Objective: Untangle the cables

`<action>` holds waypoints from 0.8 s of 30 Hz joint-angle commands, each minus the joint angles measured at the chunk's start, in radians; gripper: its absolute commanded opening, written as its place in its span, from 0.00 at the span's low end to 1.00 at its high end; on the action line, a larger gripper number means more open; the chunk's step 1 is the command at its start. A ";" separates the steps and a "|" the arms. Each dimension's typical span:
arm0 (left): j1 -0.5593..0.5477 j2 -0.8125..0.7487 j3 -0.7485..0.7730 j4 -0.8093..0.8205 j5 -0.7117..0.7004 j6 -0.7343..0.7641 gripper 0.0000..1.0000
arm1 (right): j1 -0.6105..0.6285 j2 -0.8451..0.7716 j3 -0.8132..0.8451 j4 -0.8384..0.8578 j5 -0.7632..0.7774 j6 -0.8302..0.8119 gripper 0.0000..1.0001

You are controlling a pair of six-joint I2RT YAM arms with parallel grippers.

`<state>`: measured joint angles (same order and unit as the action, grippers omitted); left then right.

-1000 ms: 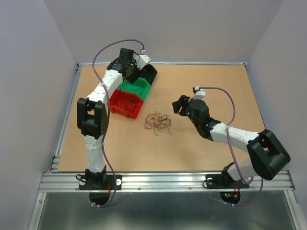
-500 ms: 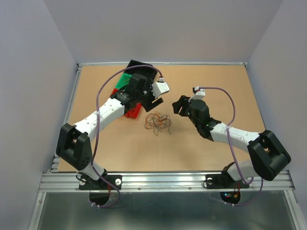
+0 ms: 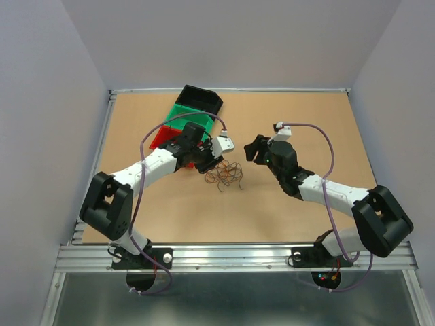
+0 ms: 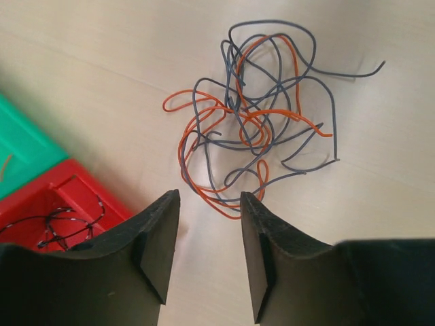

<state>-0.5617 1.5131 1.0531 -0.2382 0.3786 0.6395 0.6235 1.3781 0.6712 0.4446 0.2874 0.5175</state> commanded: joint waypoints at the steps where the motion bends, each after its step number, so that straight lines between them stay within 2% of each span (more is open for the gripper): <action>1: -0.003 0.067 -0.001 0.027 0.017 -0.003 0.45 | 0.004 -0.033 0.050 0.006 -0.004 0.003 0.62; 3: -0.003 0.103 0.007 0.022 0.019 -0.009 0.39 | 0.004 -0.036 0.047 0.005 -0.002 0.003 0.62; 9: -0.001 0.173 0.028 0.024 -0.015 -0.014 0.30 | 0.005 -0.034 0.050 0.003 -0.007 0.003 0.62; 11: -0.001 0.180 0.031 0.016 -0.003 -0.008 0.19 | 0.004 -0.030 0.051 0.005 -0.011 0.004 0.62; 12: -0.003 0.179 0.030 0.010 -0.003 -0.001 0.05 | 0.004 -0.025 0.051 0.003 -0.014 0.006 0.62; 13: -0.001 0.177 0.030 0.010 -0.001 -0.001 0.00 | 0.004 -0.022 0.053 0.003 -0.016 0.007 0.62; 20: 0.005 0.101 -0.007 0.055 0.031 0.002 0.00 | 0.004 0.013 0.067 0.002 -0.071 0.007 0.62; 24: 0.014 0.009 -0.054 0.106 0.080 -0.003 0.00 | 0.004 0.050 0.054 0.061 -0.142 0.032 0.62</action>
<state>-0.5583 1.6543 1.0370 -0.2001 0.3931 0.6342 0.6235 1.3994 0.6762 0.4347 0.2157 0.5270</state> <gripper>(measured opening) 0.026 0.620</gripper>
